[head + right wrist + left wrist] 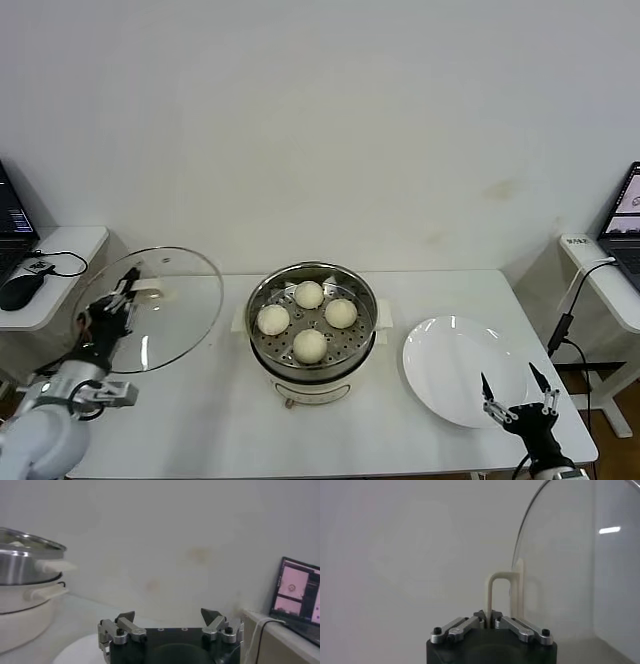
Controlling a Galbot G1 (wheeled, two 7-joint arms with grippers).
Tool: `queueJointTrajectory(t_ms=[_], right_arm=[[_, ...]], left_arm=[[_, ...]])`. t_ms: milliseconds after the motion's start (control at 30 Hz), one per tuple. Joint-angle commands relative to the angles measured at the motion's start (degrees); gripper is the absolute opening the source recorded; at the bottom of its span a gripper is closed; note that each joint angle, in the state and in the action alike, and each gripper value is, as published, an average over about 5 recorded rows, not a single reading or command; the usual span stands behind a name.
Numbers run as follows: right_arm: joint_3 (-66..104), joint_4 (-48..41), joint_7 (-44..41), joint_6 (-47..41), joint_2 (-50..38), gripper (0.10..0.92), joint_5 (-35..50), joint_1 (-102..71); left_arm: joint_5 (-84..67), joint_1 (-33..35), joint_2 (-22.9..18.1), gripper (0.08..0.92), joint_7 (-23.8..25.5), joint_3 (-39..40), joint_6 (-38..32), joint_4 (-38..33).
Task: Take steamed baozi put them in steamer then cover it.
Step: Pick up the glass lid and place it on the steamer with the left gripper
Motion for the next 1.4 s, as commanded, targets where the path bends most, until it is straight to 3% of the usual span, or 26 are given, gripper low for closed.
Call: queueJointTrajectory(t_ms=[33,267,600,1000,1400], right_arm=[[-2.43,-1.31,0.12,0.62,1.69,0.823,-5.43,0.96],[-3.59,-2.88,0.37,1.14,4.03,0.823,-8.17,2.50],[-4.02,-5.23,0.73,2.34,6.11,0.823,-11.25,3.28],[-4.59,-6.51,0.97,3.17,7.48,0.823,-12.62,2.94],[-4.62,-7.21,0.99,3.75,7.41,0.823,-12.78,2.82]], left_arm=[[0.61,-13.15,0.55,0.144,5.47,22.74,11.19,-4.29],[6.89,-21.64,-6.61,0.144,9.23,33.11,14.29,0.17],[15.94,-28.02,-14.13,0.144,14.28,39.70,16.68,3.66],[21.94,-30.92,-18.80,0.144,16.82,42.50,17.31,8.18],[24.31,-29.02,-21.16,0.144,16.36,42.50,16.31,10.33]])
